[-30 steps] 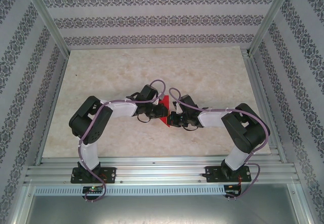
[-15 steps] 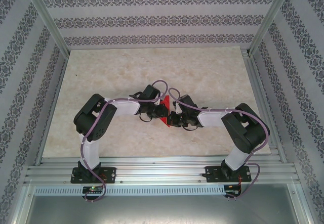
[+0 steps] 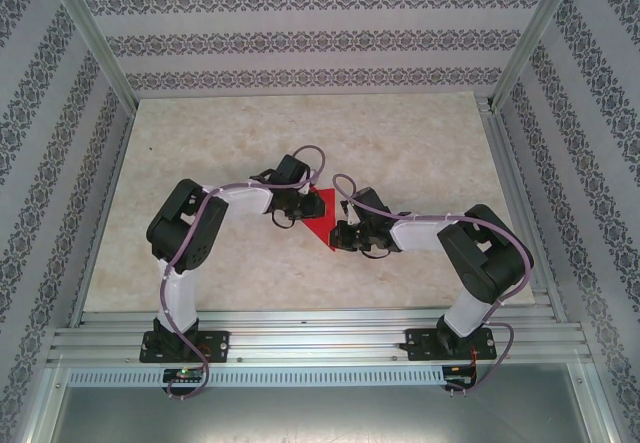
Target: Fold a paper plane with a square sheet of paper (fold left side to right side)
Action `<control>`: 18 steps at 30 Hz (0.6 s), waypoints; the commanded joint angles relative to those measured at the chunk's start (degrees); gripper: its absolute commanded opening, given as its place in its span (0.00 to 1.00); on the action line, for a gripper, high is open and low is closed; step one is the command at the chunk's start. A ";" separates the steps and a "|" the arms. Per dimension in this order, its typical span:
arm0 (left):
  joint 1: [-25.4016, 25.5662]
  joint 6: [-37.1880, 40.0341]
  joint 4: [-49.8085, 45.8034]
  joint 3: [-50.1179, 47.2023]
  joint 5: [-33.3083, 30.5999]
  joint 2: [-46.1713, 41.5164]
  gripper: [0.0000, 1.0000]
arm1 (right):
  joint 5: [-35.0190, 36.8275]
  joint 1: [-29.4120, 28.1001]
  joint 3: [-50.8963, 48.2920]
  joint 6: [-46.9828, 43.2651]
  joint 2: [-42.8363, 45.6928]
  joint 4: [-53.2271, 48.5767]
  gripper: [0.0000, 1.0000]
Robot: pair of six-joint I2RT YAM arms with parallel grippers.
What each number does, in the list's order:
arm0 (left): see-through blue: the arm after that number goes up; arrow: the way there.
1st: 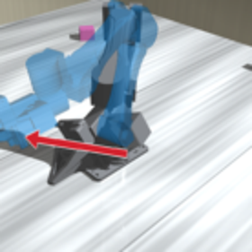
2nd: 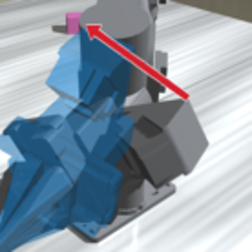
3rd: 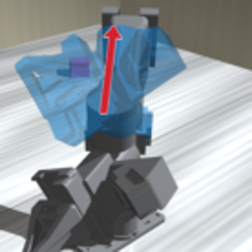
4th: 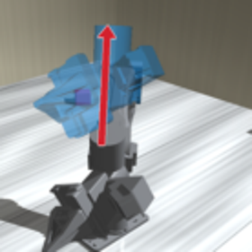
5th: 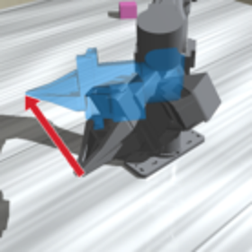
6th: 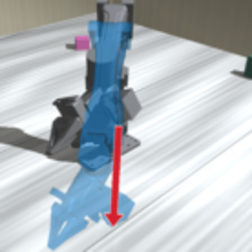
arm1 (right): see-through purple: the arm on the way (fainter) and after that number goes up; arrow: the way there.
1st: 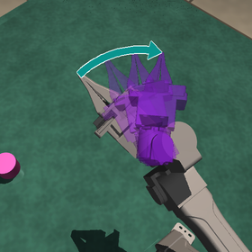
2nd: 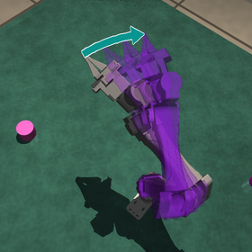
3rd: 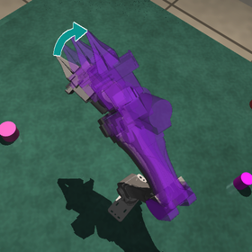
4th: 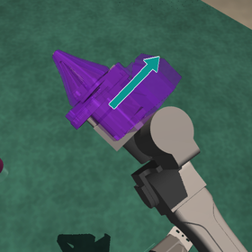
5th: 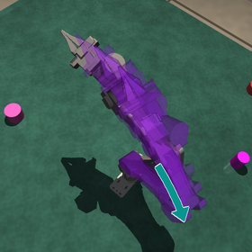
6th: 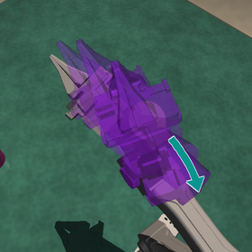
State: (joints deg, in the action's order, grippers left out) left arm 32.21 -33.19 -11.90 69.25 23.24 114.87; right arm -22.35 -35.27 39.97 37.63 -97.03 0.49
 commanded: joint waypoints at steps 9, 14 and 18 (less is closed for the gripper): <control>-5.15 4.85 -3.91 8.10 -3.69 7.05 0.20 | 4.97 -1.17 -4.88 -0.34 -3.87 -13.45 0.04; -7.61 5.84 -5.09 10.04 -3.43 8.70 0.20 | 4.90 -1.27 -4.98 -0.25 -3.90 -13.39 0.04; -9.17 6.40 -5.85 11.74 -3.41 9.40 0.21 | 4.86 -1.23 -4.98 -0.27 -3.82 -13.34 0.04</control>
State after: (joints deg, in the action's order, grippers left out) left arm 28.29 -29.91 -19.53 79.13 30.48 121.45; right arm -21.89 -35.29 39.57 37.65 -97.03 1.61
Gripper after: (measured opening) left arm 0.205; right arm 0.044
